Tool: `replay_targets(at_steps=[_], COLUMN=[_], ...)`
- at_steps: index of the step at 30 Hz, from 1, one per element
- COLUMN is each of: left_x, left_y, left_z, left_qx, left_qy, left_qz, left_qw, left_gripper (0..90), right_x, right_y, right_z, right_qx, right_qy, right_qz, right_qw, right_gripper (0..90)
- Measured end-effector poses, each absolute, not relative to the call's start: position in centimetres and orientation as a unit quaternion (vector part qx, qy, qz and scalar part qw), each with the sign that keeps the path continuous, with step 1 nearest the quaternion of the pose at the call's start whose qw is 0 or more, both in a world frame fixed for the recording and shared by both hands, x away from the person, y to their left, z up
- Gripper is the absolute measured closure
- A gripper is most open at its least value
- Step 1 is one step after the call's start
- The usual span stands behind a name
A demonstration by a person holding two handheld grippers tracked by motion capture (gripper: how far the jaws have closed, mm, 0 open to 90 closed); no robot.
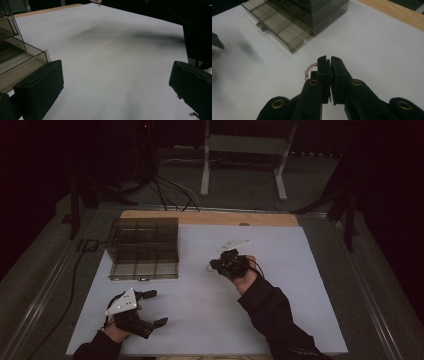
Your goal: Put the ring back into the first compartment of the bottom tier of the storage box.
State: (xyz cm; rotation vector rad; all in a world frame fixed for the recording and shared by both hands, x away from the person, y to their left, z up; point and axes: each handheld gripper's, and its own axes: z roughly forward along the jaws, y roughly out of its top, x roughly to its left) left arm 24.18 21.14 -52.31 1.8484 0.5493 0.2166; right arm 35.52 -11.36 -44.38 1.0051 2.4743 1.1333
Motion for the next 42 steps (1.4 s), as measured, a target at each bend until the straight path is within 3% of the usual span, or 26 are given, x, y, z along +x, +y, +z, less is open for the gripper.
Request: replay_targets(at_steps=[42], left_x=[24.1], left_y=[21.2], left_z=[-52.3], left_qx=[0.787], left_qy=[0.229], left_qz=[0.093], left_qw=[0.565], left_gripper=[0.7], right_x=[38.1], right_y=[0.9], right_z=[-43.3], right_qx=[0.286], right_qy=[0.861], right_qz=[0.414], right_qw=[0.076], right_gripper=[87.0])
